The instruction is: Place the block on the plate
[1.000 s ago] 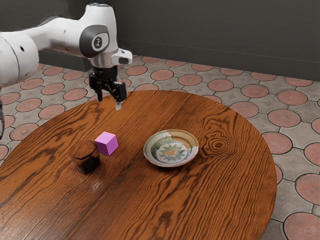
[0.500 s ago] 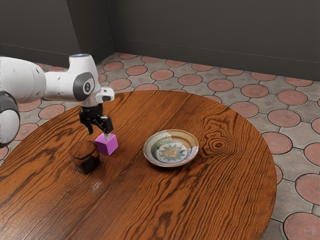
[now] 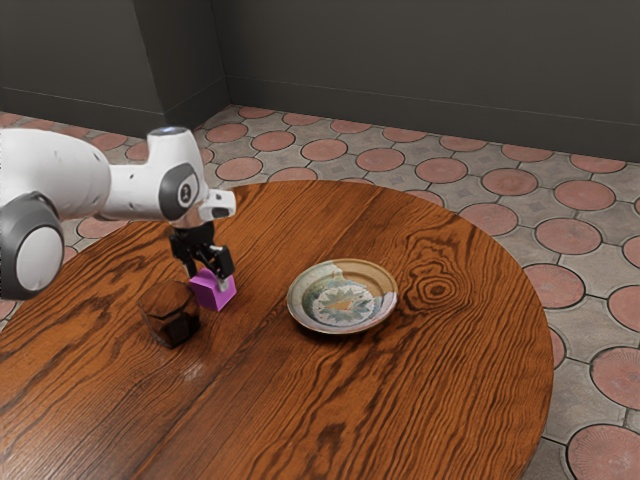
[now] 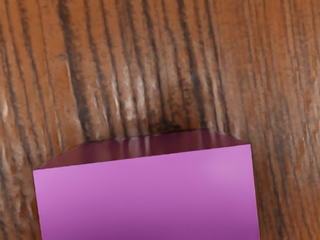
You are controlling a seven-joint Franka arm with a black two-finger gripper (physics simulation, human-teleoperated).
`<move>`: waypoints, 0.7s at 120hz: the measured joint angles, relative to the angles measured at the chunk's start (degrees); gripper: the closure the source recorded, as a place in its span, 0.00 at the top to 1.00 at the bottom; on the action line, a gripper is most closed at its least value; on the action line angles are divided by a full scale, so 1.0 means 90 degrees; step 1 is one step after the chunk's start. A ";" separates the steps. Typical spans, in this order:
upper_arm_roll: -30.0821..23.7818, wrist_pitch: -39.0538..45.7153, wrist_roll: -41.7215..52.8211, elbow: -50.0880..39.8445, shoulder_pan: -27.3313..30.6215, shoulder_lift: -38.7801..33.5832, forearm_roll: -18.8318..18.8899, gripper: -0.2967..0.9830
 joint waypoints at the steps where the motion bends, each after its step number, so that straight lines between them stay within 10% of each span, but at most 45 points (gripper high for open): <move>1: 0.0000 0.0005 0.0004 0.0000 0.0000 0.0008 -0.0001 0.77; 84: 0.0000 0.0123 0.0061 0.0267 0.0000 0.0335 -0.0014 0.57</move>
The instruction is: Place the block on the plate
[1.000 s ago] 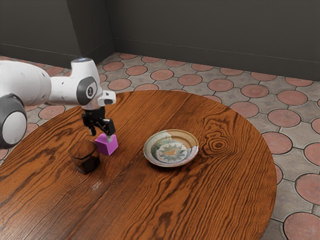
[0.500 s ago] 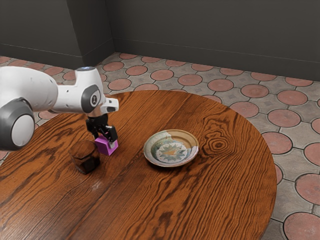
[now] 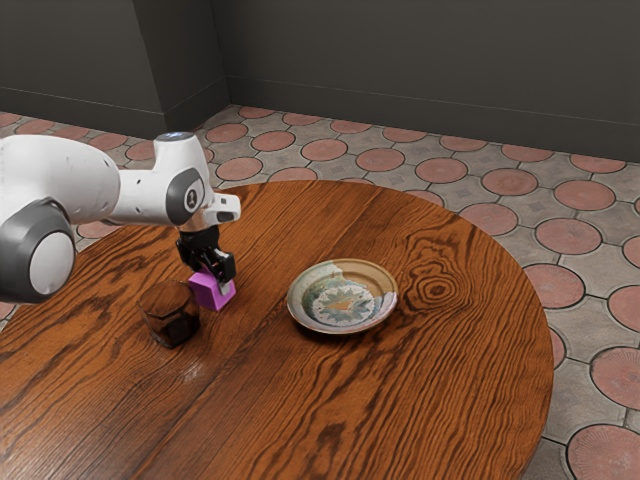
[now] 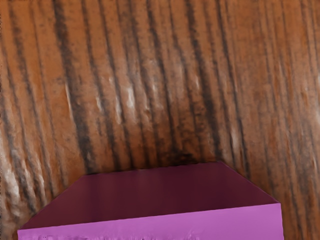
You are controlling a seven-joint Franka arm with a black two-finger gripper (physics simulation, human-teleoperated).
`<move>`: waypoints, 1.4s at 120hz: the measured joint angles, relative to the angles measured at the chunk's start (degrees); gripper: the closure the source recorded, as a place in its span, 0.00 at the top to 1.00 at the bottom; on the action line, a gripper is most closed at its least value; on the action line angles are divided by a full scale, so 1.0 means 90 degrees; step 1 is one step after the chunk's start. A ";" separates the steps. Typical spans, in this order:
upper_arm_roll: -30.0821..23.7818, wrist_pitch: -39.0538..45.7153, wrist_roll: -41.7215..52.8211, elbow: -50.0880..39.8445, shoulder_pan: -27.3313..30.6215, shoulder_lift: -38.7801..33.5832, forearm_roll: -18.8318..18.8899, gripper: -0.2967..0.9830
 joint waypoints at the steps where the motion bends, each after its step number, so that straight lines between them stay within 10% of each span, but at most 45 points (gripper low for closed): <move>1: 0.0000 0.0000 -0.0001 0.0001 0.0000 -0.0001 0.0001 0.57; 52: -0.0667 -0.0248 -0.0101 0.0075 -0.0993 -0.0933 0.0128 0.54; 108: -0.0871 -0.0419 -0.0466 0.1564 -0.1516 0.0399 0.0119 0.53; 132: -0.0861 -0.0537 -0.0544 0.1665 -0.1492 0.0442 0.0105 0.67; 168: -0.0854 -0.2104 -0.1015 0.0347 -0.1523 -0.2742 0.0450 0.74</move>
